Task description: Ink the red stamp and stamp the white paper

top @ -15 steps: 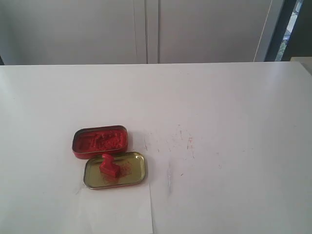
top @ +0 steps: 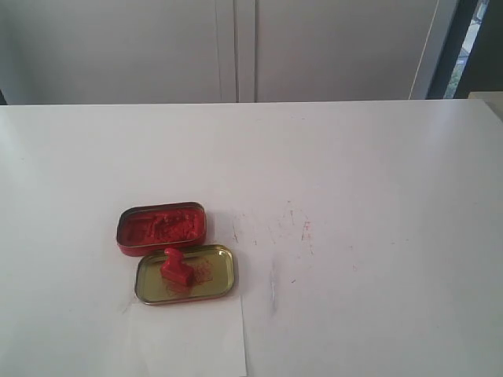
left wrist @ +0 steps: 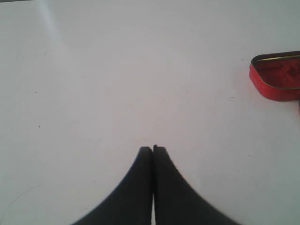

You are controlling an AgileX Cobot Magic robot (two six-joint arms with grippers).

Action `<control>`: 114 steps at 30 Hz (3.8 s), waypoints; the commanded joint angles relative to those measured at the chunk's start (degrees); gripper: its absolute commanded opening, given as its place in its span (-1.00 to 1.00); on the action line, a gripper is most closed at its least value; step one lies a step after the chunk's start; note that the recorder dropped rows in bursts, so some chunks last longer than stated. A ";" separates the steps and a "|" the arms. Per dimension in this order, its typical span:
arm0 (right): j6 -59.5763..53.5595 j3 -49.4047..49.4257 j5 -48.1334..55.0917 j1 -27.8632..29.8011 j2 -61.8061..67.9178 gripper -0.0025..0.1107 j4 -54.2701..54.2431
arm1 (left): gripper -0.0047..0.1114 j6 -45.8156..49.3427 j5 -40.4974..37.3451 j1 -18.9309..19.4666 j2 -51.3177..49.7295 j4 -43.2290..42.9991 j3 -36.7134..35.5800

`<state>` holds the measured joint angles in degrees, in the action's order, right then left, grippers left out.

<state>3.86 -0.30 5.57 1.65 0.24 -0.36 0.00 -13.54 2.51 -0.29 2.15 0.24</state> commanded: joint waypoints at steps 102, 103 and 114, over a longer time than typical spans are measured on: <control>-5.27 -53.03 44.99 0.08 58.37 -0.96 -1.08 | -0.92 -0.38 0.20 0.18 0.29 0.36 -0.24; -6.11 -53.87 45.42 0.08 59.55 -0.96 -1.74 | -0.92 -0.38 0.20 0.18 0.29 0.36 -0.24; -22.05 -62.80 50.70 -1.06 73.58 -0.96 -19.54 | -0.92 -0.38 0.20 0.18 0.29 0.36 -0.24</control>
<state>-16.45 -61.36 55.61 1.65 72.02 -18.35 0.00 -13.54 2.51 -0.29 2.15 0.24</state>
